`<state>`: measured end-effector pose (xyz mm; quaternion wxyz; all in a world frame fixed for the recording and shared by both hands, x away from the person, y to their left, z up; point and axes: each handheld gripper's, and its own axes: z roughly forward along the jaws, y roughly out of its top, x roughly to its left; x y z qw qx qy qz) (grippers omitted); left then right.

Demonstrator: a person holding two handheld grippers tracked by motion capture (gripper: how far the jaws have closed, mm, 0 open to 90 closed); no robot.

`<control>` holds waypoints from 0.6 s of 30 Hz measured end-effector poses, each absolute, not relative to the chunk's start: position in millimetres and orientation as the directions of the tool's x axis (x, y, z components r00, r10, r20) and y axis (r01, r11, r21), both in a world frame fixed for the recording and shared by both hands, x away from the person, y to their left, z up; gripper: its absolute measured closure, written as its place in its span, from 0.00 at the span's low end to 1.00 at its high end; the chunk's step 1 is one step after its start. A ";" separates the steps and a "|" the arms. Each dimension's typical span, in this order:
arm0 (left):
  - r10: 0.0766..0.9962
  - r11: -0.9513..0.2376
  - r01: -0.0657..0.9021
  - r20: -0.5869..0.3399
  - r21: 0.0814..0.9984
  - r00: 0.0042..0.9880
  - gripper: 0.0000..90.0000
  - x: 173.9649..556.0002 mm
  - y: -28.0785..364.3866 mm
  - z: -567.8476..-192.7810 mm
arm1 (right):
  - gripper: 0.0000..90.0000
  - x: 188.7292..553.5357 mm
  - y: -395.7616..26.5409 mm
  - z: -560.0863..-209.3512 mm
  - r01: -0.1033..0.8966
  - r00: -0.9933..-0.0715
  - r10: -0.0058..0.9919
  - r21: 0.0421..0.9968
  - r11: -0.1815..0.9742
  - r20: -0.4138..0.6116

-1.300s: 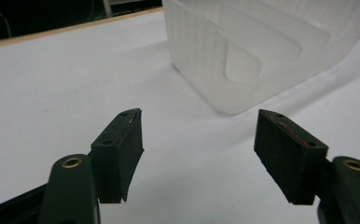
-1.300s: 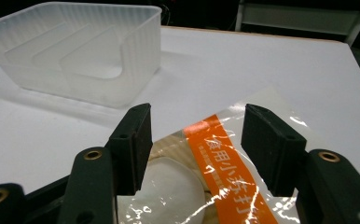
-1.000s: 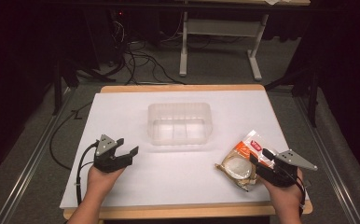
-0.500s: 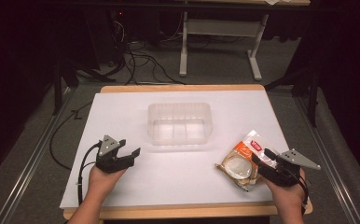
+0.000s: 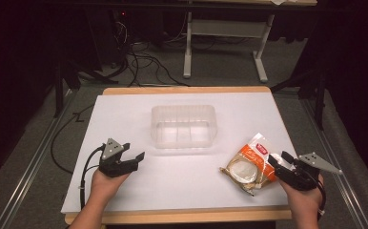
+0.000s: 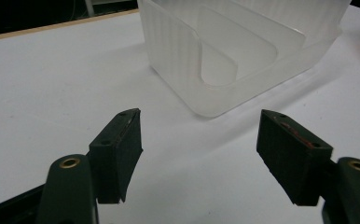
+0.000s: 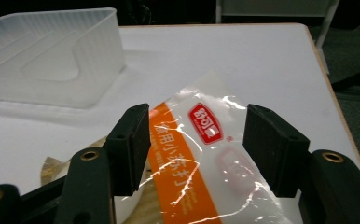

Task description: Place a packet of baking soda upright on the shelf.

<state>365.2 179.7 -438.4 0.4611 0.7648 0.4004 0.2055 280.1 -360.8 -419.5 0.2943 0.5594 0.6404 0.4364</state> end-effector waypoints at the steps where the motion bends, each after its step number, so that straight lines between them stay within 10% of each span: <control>1: 0.802 -0.254 0.424 -0.056 0.869 0.595 0.35 365.1 179.7 -438.4 | 0.46 279.9 -363.3 -419.8 0.462 -0.192 0.975 0.887 -0.009 0.110; 18: 0.795 -0.271 0.423 -0.046 0.865 0.605 0.35 365.2 178.0 -439.6 | 0.34 287.4 -390.5 -437.0 0.547 -0.071 0.982 0.830 -0.111 0.178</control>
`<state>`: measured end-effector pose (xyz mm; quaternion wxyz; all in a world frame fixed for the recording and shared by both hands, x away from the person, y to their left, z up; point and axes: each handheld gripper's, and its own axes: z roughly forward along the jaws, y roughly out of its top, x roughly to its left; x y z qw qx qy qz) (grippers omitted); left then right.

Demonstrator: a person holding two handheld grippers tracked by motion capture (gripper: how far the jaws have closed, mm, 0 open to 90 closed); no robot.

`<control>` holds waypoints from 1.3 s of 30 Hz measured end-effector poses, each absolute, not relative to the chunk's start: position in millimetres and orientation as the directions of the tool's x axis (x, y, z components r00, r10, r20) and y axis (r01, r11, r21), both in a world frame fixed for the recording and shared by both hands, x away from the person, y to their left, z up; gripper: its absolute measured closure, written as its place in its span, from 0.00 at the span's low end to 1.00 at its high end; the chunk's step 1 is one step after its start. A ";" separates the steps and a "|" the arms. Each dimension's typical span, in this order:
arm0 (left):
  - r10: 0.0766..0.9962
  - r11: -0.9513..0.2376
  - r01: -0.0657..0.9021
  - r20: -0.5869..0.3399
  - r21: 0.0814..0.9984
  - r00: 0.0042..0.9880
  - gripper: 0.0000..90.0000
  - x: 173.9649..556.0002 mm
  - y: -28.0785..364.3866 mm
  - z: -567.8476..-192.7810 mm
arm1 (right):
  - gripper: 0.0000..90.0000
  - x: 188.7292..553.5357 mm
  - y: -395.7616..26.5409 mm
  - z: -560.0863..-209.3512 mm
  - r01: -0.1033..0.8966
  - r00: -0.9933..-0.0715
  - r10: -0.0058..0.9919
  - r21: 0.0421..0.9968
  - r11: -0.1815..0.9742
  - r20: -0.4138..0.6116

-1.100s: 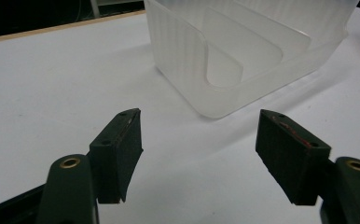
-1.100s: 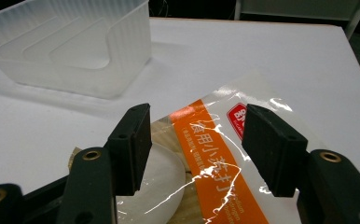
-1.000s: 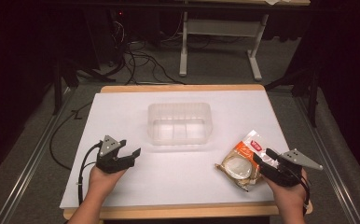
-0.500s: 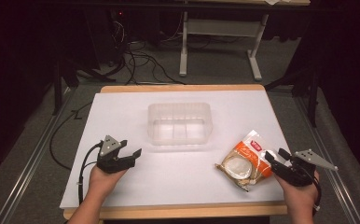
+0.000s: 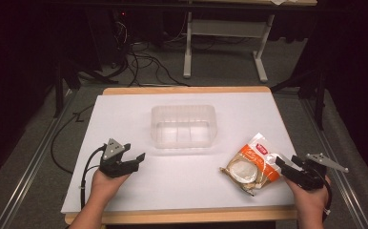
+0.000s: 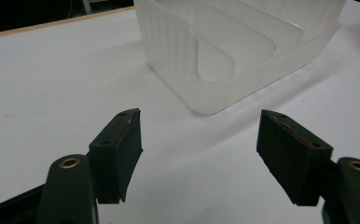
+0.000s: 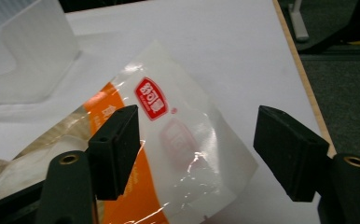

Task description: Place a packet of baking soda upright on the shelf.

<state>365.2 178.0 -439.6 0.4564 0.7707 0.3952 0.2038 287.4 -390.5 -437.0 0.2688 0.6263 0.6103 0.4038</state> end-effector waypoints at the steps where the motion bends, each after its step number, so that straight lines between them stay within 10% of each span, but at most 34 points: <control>1: 0.795 -0.271 0.424 -0.047 0.864 0.604 0.35 365.2 177.8 -439.7 | 0.34 288.5 -392.0 -438.3 0.551 -0.062 0.982 0.826 -0.117 0.181; 19: 0.791 -0.285 0.417 -0.034 0.863 0.611 0.35 364.5 177.5 -439.1 | 0.31 299.1 -398.1 -458.8 0.651 -0.070 0.936 0.727 -0.218 0.344; 39: 0.786 -0.297 0.419 -0.029 0.858 0.617 0.35 364.1 175.2 -440.0 | 0.79 289.5 -393.7 -443.4 0.576 -0.184 0.923 0.798 -0.176 0.337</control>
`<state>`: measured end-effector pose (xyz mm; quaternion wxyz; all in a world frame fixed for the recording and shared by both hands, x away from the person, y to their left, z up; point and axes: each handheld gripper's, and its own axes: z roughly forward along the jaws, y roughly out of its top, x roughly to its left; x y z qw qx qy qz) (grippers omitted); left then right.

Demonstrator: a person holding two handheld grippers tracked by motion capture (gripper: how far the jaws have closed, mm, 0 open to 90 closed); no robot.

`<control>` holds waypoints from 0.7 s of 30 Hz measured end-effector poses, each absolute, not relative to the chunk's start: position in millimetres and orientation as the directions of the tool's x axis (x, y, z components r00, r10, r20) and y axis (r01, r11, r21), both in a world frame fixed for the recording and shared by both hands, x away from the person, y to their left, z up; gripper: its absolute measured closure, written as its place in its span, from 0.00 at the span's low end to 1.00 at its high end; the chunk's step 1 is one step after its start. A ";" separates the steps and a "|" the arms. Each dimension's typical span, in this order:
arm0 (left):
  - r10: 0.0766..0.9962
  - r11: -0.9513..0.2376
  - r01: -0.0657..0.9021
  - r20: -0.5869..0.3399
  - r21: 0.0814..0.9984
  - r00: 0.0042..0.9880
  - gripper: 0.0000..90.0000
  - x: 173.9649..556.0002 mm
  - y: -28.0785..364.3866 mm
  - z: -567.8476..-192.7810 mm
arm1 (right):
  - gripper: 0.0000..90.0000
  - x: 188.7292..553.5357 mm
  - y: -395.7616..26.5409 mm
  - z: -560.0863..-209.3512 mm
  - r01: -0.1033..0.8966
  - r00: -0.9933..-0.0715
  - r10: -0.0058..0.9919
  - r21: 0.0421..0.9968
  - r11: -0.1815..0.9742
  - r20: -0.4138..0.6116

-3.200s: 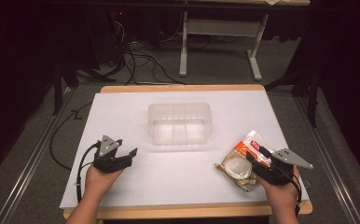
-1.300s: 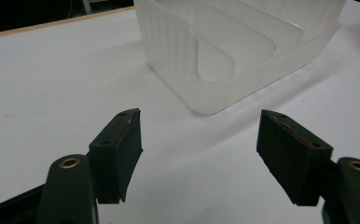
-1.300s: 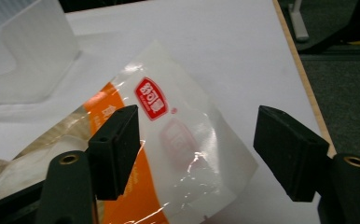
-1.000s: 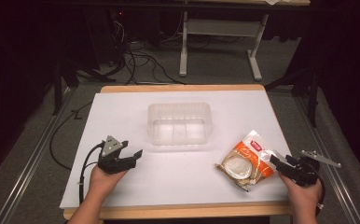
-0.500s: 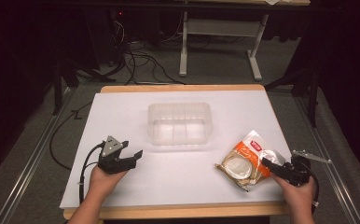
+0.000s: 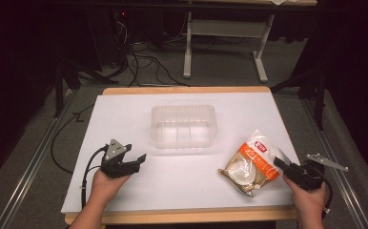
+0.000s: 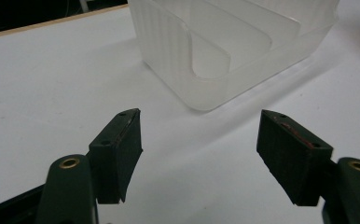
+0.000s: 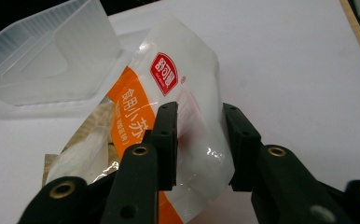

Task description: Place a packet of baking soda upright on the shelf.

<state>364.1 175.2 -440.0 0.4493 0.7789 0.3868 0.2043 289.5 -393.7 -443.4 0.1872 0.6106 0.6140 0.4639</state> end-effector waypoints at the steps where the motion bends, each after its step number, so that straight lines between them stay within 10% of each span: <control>1: 0.785 -0.298 0.420 -0.029 0.857 0.618 0.35 364.1 175.2 -440.0 | 0.81 288.7 -392.3 -441.6 0.567 -0.191 0.926 0.807 -0.167 0.326; 21: 0.784 -0.302 0.417 -0.026 0.858 0.621 0.35 364.4 175.1 -439.8 | 1.00 277.9 -366.4 -410.6 0.447 -0.318 0.915 0.891 -0.086 0.248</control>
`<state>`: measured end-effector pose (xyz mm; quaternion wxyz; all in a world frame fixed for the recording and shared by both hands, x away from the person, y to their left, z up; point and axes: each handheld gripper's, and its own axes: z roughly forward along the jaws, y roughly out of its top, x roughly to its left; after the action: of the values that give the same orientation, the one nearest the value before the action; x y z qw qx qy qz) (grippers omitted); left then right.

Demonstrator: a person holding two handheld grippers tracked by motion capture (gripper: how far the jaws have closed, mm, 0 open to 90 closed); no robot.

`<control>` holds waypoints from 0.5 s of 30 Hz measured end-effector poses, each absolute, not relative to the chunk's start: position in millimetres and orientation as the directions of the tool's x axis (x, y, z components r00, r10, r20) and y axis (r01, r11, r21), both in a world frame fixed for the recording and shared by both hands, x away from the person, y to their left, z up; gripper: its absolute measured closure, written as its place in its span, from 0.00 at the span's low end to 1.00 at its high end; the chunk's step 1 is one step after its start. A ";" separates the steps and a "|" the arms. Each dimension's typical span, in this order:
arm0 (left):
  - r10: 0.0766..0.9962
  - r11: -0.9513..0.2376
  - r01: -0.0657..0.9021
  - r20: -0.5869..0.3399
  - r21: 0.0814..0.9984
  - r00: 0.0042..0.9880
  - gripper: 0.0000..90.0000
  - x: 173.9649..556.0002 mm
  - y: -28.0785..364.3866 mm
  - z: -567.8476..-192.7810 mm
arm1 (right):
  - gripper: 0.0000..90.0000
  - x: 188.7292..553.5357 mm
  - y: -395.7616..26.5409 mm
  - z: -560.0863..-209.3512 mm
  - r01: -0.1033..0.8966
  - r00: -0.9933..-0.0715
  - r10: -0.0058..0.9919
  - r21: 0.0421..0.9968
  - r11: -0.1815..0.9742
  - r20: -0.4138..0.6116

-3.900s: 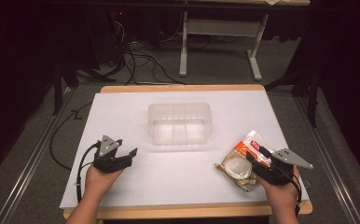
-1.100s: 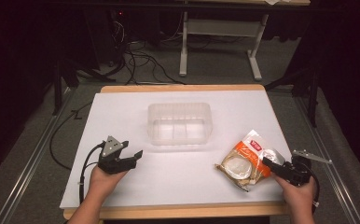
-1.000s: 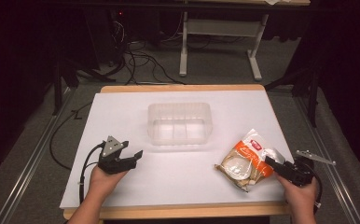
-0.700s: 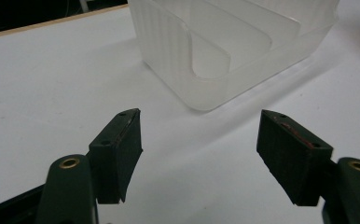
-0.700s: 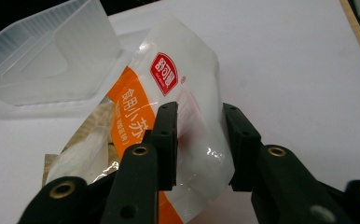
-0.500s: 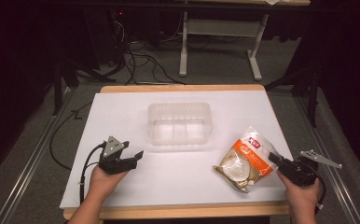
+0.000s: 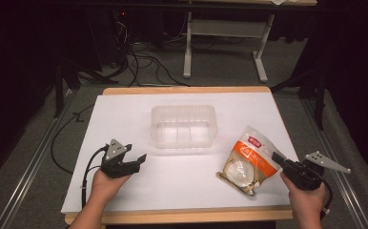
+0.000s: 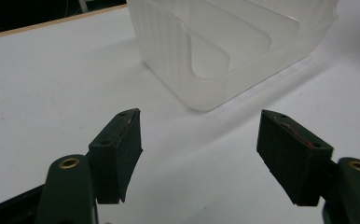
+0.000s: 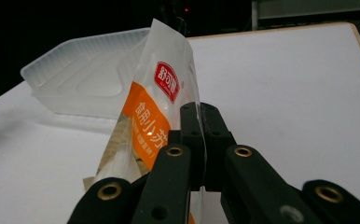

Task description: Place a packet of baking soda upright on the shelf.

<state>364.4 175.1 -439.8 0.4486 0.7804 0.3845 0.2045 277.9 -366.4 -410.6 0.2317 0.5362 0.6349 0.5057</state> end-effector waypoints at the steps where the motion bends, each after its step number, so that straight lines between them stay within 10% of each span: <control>1: 0.784 -0.302 0.417 -0.026 0.857 0.621 0.35 364.4 175.2 -439.8 | 1.00 277.2 -364.2 -408.1 0.437 -0.328 0.914 0.896 -0.076 0.238; 15: 0.784 -0.302 0.416 -0.025 0.858 0.620 0.35 364.9 175.3 -439.7 | 1.00 262.2 -348.3 -378.7 0.310 -0.355 0.922 0.950 -0.038 0.153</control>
<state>364.9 175.3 -439.7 0.4485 0.7802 0.3847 0.2052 262.2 -348.3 -378.7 0.2888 0.4888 0.6304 0.5294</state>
